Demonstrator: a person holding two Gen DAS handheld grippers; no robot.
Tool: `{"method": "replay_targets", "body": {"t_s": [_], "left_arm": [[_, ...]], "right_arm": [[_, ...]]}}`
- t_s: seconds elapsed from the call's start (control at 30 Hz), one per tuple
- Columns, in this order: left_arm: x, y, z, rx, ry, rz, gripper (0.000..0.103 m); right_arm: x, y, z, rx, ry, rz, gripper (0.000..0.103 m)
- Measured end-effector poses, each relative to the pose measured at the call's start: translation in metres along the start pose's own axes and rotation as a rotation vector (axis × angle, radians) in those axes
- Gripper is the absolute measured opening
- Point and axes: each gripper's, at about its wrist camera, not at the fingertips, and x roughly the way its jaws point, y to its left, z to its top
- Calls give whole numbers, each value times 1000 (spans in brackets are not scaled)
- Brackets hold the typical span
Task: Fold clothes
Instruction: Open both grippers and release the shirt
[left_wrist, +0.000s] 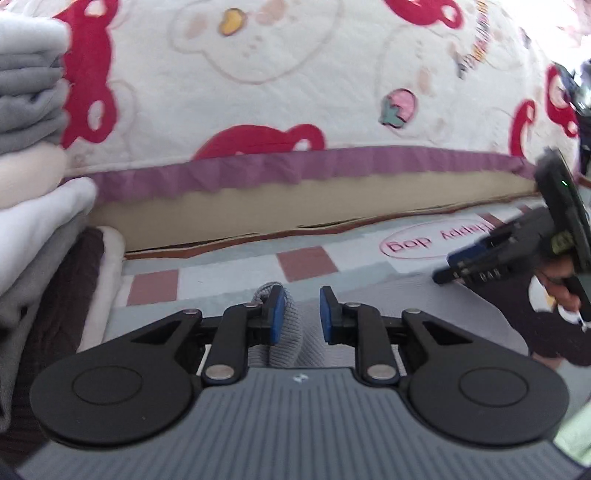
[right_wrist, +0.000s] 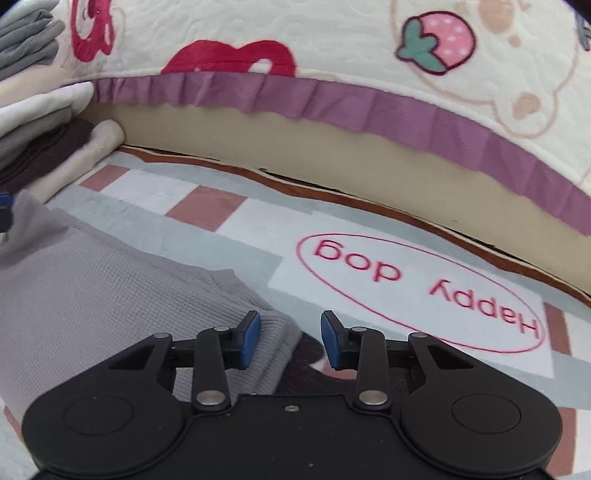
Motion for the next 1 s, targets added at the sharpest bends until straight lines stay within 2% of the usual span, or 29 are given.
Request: {"method": "replay_targets", "body": {"t_s": [0.1,0.13,0.2,0.27,0.33,0.37,0.47,0.57,0.63,0.73,0.83,0.93,1.0], "left_arm": [[-6,-2,3,-14,-35,-35,20],[-8,-2,4,-38,-52,-45,20],[-4,-3,5,-49,-37,-41,20],[10,-8,3,-8,41,-6,20],[26,-11,-4,3,101,14,20],[34,-9,-7,-36,131,26,20],[58,6,-13,-255,229,27,20],[69,8,-13,-271,247,41,20],[69,8,-14,-268,248,49,21],[66,13,-22,-278,233,65,21],[59,21,-27,-256,232,160,21],[40,37,-26,-301,239,211,20],[25,49,-23,-371,244,222,22]], "right_arm": [[1,2,-1,-88,19,-118,37],[2,1,-2,-113,26,-152,32],[-7,-13,-5,-31,-1,-87,31],[-19,-23,-7,43,-31,-23,31],[-31,-17,-7,25,-84,28,35],[-37,-11,-7,-2,-114,57,35],[-54,8,-7,-83,-198,142,40],[-50,37,-2,-147,-155,217,43],[-38,49,0,-133,-98,257,42],[-14,57,-3,-79,-12,233,41],[-9,44,-8,40,-42,260,42],[-12,34,-6,99,-43,167,32],[-13,24,-3,136,-32,121,27]]}}
